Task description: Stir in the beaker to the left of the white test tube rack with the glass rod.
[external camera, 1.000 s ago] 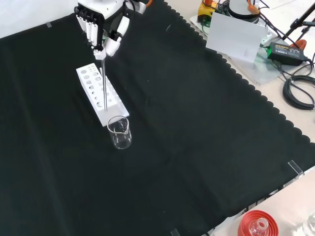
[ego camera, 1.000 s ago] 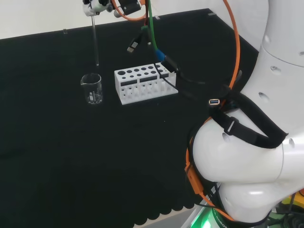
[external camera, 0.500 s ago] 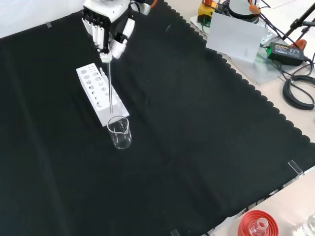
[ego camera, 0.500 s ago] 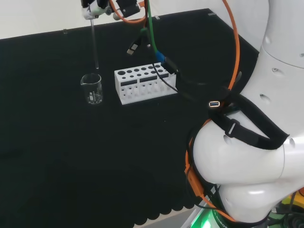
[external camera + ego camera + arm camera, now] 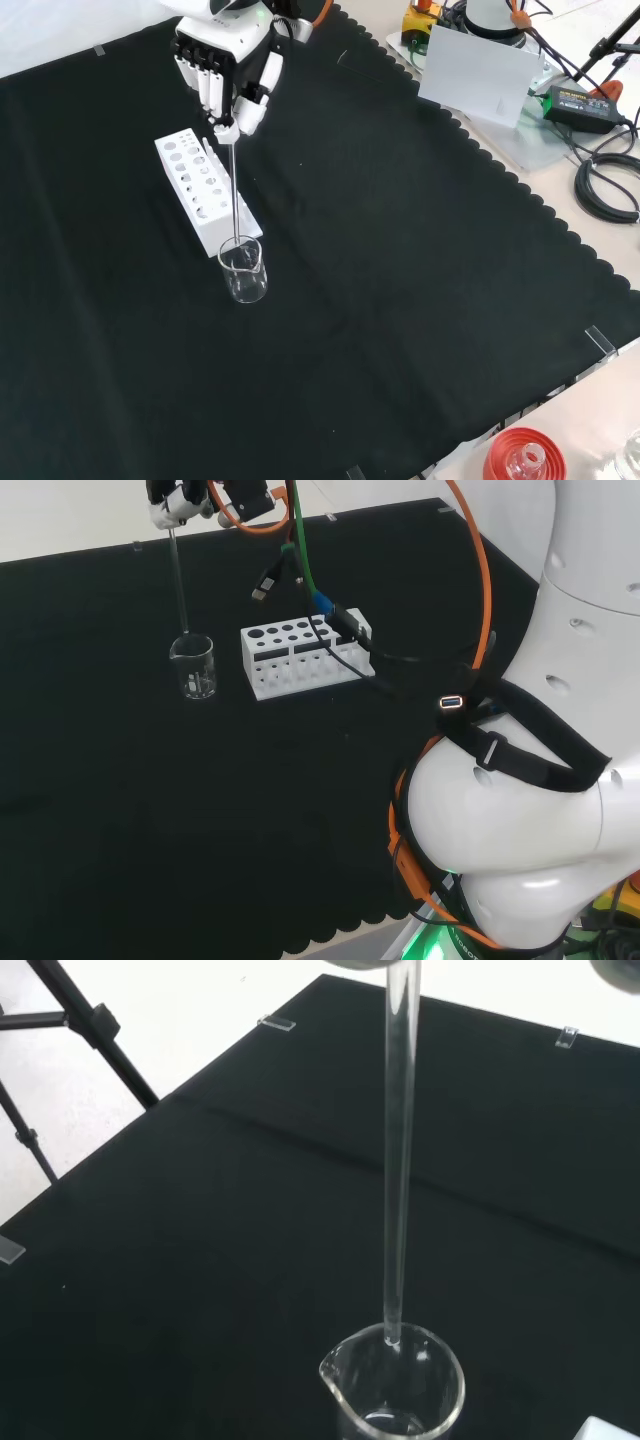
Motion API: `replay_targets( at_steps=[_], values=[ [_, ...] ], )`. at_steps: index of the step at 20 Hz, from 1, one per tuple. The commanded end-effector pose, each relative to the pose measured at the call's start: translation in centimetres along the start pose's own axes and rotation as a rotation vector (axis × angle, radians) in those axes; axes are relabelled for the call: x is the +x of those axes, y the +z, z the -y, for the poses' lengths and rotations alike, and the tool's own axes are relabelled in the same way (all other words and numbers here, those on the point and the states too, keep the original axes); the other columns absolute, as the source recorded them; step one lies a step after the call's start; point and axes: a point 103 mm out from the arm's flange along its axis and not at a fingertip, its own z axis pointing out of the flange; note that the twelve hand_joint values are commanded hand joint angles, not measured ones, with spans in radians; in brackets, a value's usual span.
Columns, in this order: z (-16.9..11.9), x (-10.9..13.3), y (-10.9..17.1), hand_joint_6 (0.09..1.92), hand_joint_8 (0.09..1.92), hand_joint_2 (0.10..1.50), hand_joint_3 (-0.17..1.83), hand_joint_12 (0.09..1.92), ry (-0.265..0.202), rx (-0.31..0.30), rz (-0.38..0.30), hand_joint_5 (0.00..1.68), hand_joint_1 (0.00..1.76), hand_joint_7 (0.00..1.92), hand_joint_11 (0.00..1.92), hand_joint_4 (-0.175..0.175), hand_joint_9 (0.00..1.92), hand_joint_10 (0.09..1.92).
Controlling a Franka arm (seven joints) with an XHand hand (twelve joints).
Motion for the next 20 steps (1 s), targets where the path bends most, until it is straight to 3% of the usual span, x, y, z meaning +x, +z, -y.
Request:
replay_targets(
  at_steps=[1,20],
  values=[
    [0.0,0.0,0.8,0.29,0.52,1.05,-0.17,0.54,-0.012,0.012,-0.005,1.3,1.33,1.42,1.68,-0.175,1.81,0.36],
    [-1.7,-2.6,6.4,0.28,0.51,1.05,-0.17,0.54,-0.04,0.101,-0.052,1.31,1.33,1.42,1.68,-0.175,1.81,0.36]
  ],
)
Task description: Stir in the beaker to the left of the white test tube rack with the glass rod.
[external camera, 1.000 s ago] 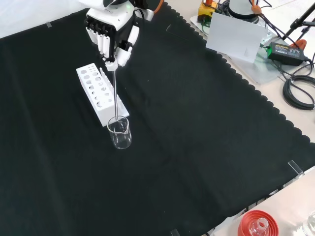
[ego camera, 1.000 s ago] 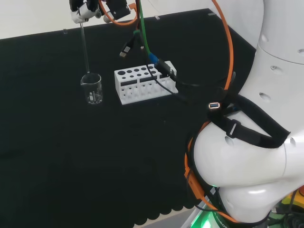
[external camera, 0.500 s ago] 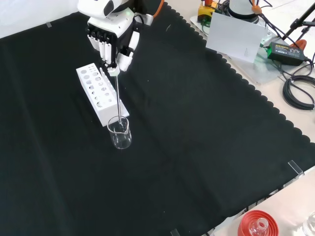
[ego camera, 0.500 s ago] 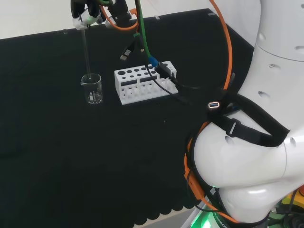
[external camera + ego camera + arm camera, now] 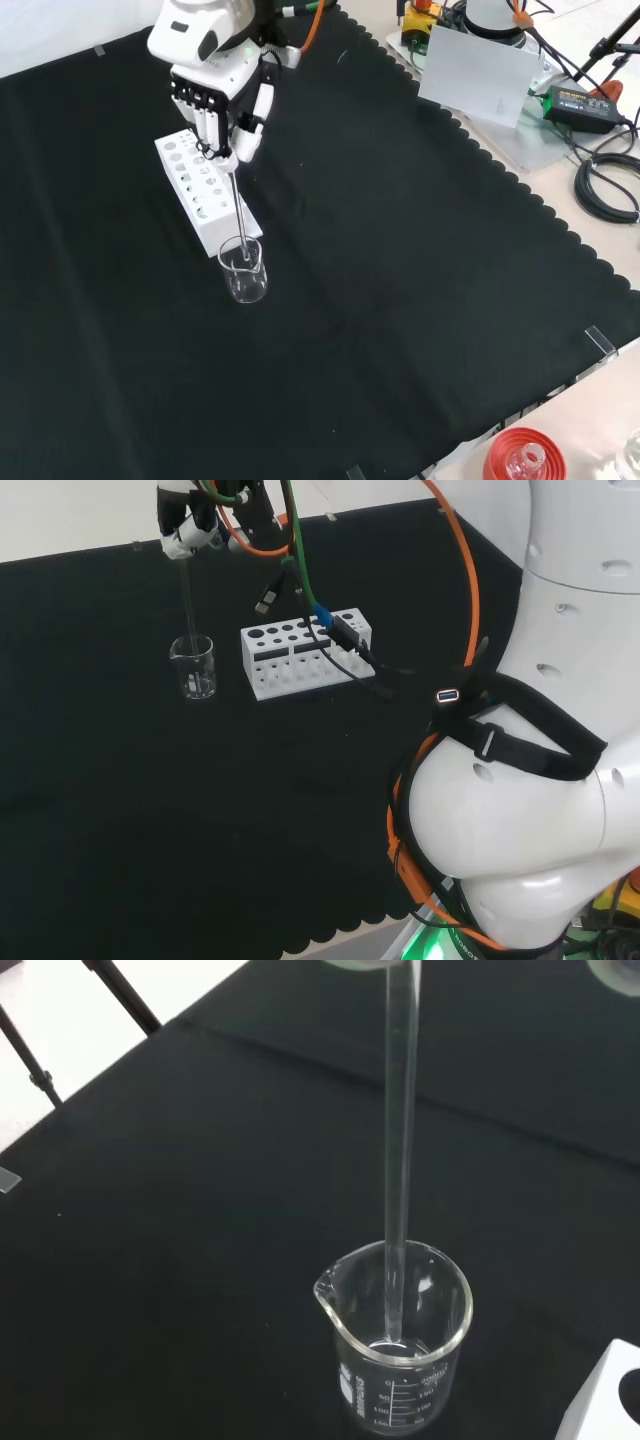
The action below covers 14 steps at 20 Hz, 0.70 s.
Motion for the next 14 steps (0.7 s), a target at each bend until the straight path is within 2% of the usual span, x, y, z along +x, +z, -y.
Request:
replay_targets(
  at_steps=[1,8,14],
  values=[
    [-0.8,-1.2,1.7,0.28,0.51,1.05,-0.17,0.54,-0.011,0.027,-0.011,1.31,1.33,1.42,1.68,-0.175,1.81,0.36],
    [-0.9,-0.8,3.2,0.29,0.51,1.05,-0.17,0.54,-0.029,0.068,0.013,1.31,1.32,1.42,1.69,-0.175,1.81,0.35],
    [-1.6,-0.1,2.8,0.29,0.51,1.05,-0.17,0.54,-0.043,0.058,0.011,1.3,1.32,1.42,1.69,-0.175,1.82,0.35]
  ],
)
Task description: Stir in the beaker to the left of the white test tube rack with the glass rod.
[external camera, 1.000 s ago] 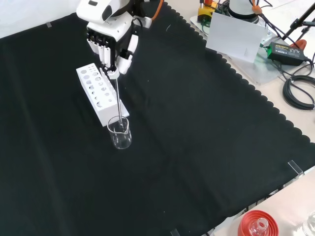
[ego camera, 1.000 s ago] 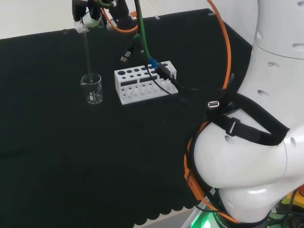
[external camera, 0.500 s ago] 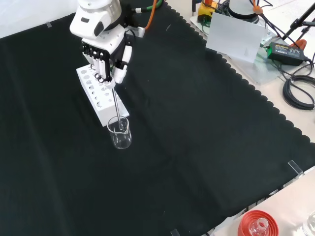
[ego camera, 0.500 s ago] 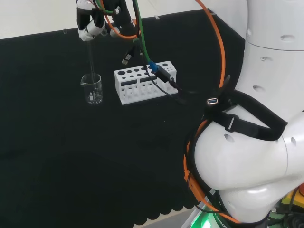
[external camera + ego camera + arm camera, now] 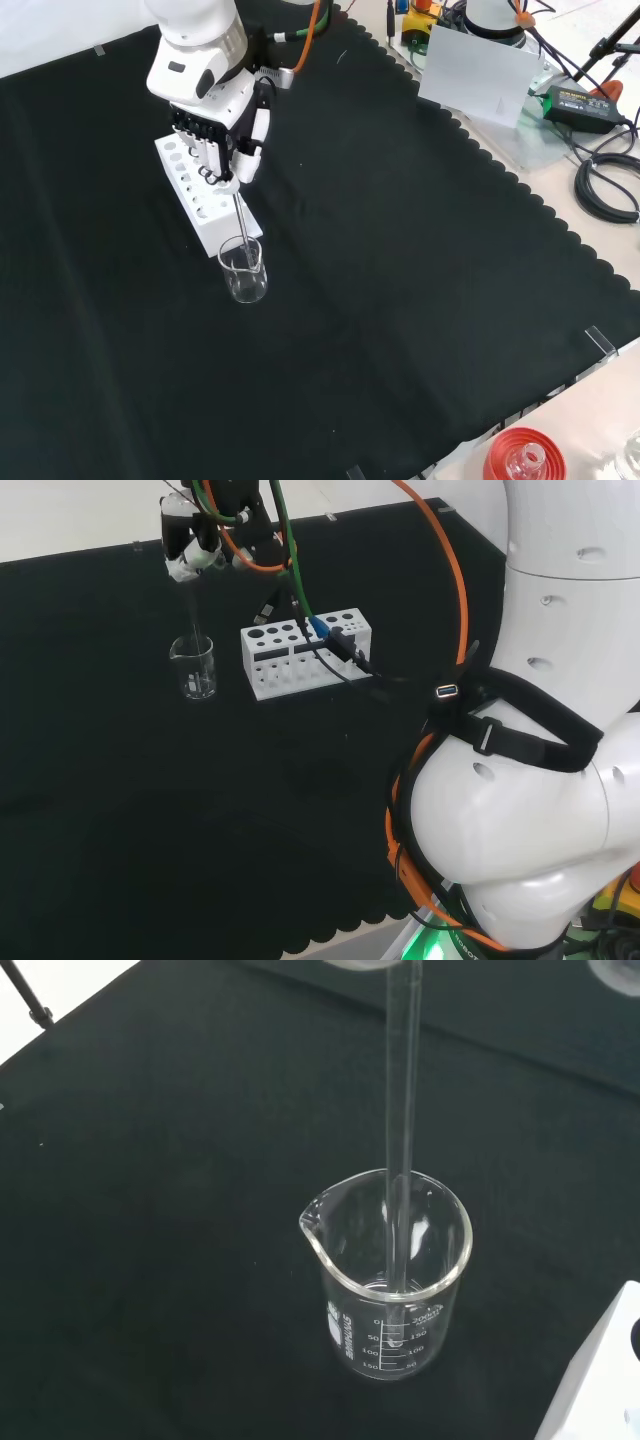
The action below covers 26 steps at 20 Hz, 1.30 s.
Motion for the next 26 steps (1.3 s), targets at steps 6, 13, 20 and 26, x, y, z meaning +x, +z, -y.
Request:
replay_targets(
  at_steps=[6,13,20,26],
  values=[
    [-1.9,-0.1,-0.3,0.29,0.51,1.05,-0.17,0.53,-0.019,-0.008,-0.023,1.3,1.32,1.42,1.69,-0.175,1.82,0.35],
    [-2.6,-1.2,-0.4,0.29,0.51,1.05,-0.17,0.53,-0.02,-0.011,-0.025,1.3,1.32,1.42,1.69,-0.175,1.82,0.35],
    [-1.6,-3.6,-0.5,0.29,0.51,1.05,-0.17,0.53,0.01,-0.016,-0.016,1.3,1.32,1.42,1.69,-0.175,1.82,0.34],
    [-0.6,-2.7,0.0,0.29,0.51,1.05,-0.17,0.53,0.017,-0.008,-0.017,1.3,1.32,1.42,1.69,-0.175,1.82,0.34]
  ],
)
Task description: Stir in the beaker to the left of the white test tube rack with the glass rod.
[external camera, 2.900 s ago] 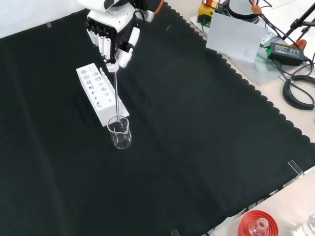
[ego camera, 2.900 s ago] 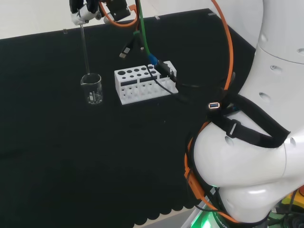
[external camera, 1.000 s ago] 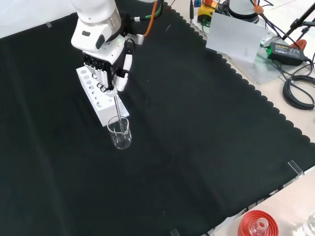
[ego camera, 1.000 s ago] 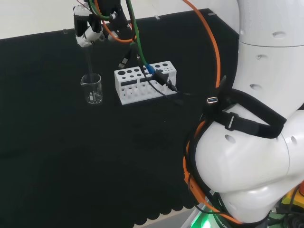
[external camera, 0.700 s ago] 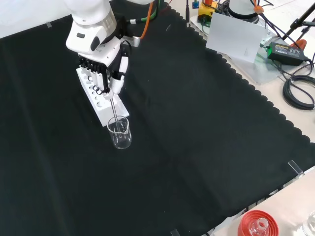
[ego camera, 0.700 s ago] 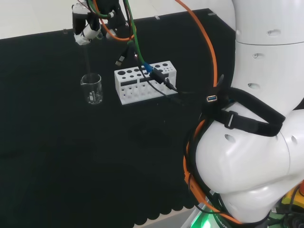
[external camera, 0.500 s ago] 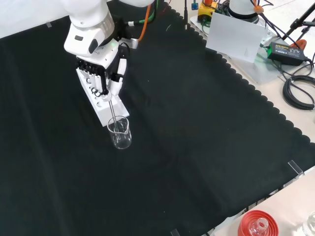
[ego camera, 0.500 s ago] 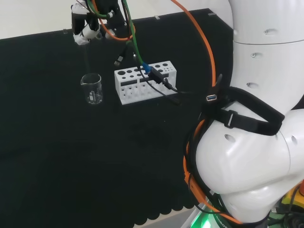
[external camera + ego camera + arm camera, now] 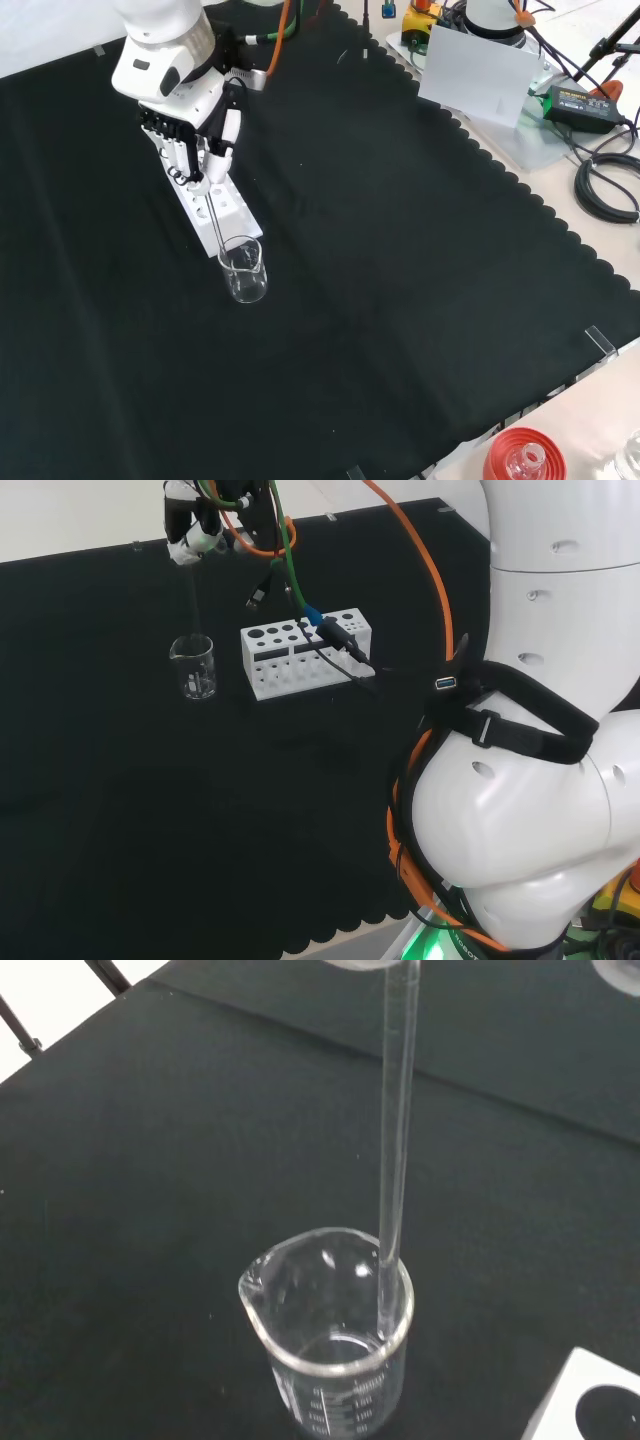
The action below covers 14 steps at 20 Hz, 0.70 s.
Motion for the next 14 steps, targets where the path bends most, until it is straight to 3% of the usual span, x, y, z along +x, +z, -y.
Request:
replay_targets(
  at_steps=[1,7,14],
  values=[
    [1.4,0.6,0.9,0.29,0.51,1.05,-0.17,0.53,0.01,0.016,-0.001,1.3,1.32,1.42,1.69,-0.175,1.82,0.34],
    [0.6,2.8,1.3,0.29,0.51,1.05,-0.17,0.53,-0.026,0.015,-0.013,1.3,1.32,1.42,1.69,-0.175,1.82,0.34],
    [-1.4,2.9,0.8,0.29,0.52,1.05,-0.17,0.53,-0.044,0.015,-0.001,1.3,1.32,1.42,1.69,-0.175,1.82,0.34]
  ],
)
